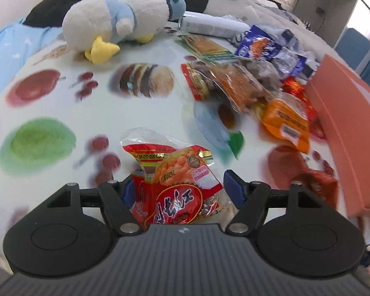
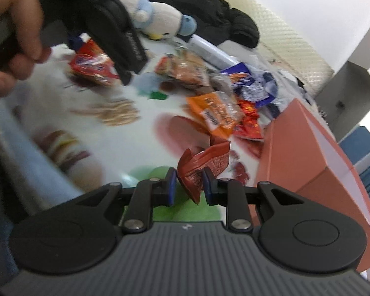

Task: Organize snacks
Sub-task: 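Reach the right tool to the red strip snack while the left tool reaches the red packet, then close the right gripper on the red strip while the left grips the red packet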

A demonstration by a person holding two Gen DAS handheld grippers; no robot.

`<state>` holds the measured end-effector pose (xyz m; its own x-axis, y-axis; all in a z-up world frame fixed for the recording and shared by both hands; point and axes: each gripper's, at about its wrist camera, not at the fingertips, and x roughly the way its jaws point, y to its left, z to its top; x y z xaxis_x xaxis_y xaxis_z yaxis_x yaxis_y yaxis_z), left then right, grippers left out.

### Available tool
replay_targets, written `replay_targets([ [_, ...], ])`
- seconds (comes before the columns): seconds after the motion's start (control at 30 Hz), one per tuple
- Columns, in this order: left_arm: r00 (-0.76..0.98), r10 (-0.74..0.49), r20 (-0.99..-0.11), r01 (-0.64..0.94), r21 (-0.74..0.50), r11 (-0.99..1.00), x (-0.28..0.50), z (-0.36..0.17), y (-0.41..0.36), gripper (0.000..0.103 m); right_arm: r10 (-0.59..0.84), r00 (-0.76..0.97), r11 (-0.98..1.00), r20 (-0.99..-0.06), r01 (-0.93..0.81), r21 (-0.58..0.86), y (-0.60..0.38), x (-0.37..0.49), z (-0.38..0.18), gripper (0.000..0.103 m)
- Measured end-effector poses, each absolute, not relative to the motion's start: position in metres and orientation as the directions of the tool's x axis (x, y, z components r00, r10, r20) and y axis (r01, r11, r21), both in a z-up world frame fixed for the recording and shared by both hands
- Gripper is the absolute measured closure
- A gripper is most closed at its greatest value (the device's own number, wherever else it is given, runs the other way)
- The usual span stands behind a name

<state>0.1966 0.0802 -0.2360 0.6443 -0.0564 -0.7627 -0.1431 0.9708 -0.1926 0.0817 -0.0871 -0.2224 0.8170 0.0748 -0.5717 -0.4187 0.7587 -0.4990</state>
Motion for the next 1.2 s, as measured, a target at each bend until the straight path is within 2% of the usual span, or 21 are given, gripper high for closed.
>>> replay_targets([
  [0.27,0.634,-0.081,-0.769,-0.102,-0.187,0.977,0.166,-0.234,0.062,0.028,0.123,0.78,0.767,-0.613,-0.467,-0.44,-0.089,0.068,-0.216,0.074],
  [0.3,0.634,-0.079,-0.769,-0.102,-0.184,0.978,0.165,-0.235,0.062,0.028,0.141,0.769,0.786,-0.623,-0.47,-0.402,-0.094,0.07,-0.214,0.07],
  [0.33,0.634,-0.076,-0.769,-0.105,-0.184,0.977,0.164,-0.236,0.062,0.028,0.167,0.753,0.804,-0.636,-0.478,-0.355,-0.098,0.072,-0.212,0.057],
  [0.37,0.635,-0.075,-0.769,-0.109,-0.185,0.977,0.164,-0.236,0.061,0.028,0.202,0.734,0.827,-0.648,-0.482,-0.288,-0.103,0.076,-0.209,0.04],
  [0.43,0.631,-0.071,-0.772,-0.109,-0.179,0.978,0.166,-0.236,0.062,0.028,0.256,0.711,0.86,-0.655,-0.477,-0.181,-0.112,0.08,-0.207,0.026],
  [0.47,0.628,-0.07,-0.775,-0.106,-0.175,0.979,0.168,-0.236,0.062,0.028,0.272,0.708,0.871,-0.652,-0.469,-0.146,-0.115,0.08,-0.206,0.025],
  [0.77,0.63,-0.065,-0.774,-0.091,-0.156,0.984,0.171,-0.237,0.06,0.028,0.295,0.752,0.94,-0.589,-0.339,0.037,-0.135,0.097,-0.193,0.025],
  [0.9,0.631,-0.064,-0.773,-0.093,-0.158,0.983,0.172,-0.237,0.059,0.029,0.273,0.743,0.958,-0.611,-0.268,0.102,-0.138,0.123,-0.199,0.026],
  [1.07,0.63,-0.086,-0.772,-0.1,-0.19,0.977,0.172,-0.235,0.059,0.031,0.247,0.673,0.962,-0.697,-0.259,0.09,-0.131,0.148,-0.223,0.051],
  [1.13,0.628,-0.084,-0.774,-0.102,-0.189,0.977,0.173,-0.234,0.058,0.032,0.218,0.687,0.964,-0.693,-0.264,0.041,-0.127,0.149,-0.226,0.058],
  [1.2,0.63,-0.089,-0.772,-0.103,-0.197,0.975,0.173,-0.234,0.058,0.033,0.197,0.695,0.962,-0.691,-0.273,0.0,-0.125,0.15,-0.225,0.07],
])
